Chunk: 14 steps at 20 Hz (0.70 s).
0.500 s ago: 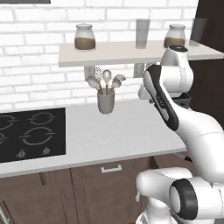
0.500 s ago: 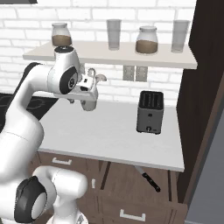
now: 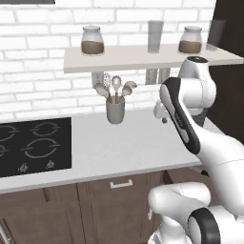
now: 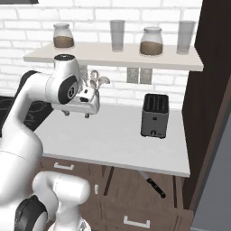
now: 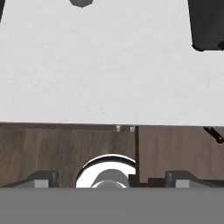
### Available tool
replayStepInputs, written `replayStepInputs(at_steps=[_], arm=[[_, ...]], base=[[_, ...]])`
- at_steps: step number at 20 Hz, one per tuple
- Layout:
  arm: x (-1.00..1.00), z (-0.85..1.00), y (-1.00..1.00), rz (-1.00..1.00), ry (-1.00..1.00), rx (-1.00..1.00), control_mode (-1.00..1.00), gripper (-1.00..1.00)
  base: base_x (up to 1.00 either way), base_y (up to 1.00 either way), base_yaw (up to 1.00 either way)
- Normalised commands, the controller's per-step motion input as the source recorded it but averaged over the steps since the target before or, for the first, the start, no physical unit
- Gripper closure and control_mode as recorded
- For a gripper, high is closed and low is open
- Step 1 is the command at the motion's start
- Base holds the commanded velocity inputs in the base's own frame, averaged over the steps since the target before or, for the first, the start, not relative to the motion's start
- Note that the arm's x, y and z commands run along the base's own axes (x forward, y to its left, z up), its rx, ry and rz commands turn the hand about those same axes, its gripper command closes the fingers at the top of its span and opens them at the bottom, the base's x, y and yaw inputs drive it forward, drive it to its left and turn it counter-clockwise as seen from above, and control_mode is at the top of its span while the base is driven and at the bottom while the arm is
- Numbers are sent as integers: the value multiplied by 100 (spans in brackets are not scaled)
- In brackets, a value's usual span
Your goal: Pick up the knife from the drawer and place it on the cutting board. Then place the meat from the plate to the cutting board.
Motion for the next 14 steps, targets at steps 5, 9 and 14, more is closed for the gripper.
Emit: replayStepInputs(at_steps=[5,9,14], arm=[[-64,-56,0,0,1,0,-100,-100],[-56,-64,0,0,0,0,-100,-100],[-43,-69,0,-1,0,0,-100,-100]], base=[[0,0,0],[0,0,0],[0,0,0]])
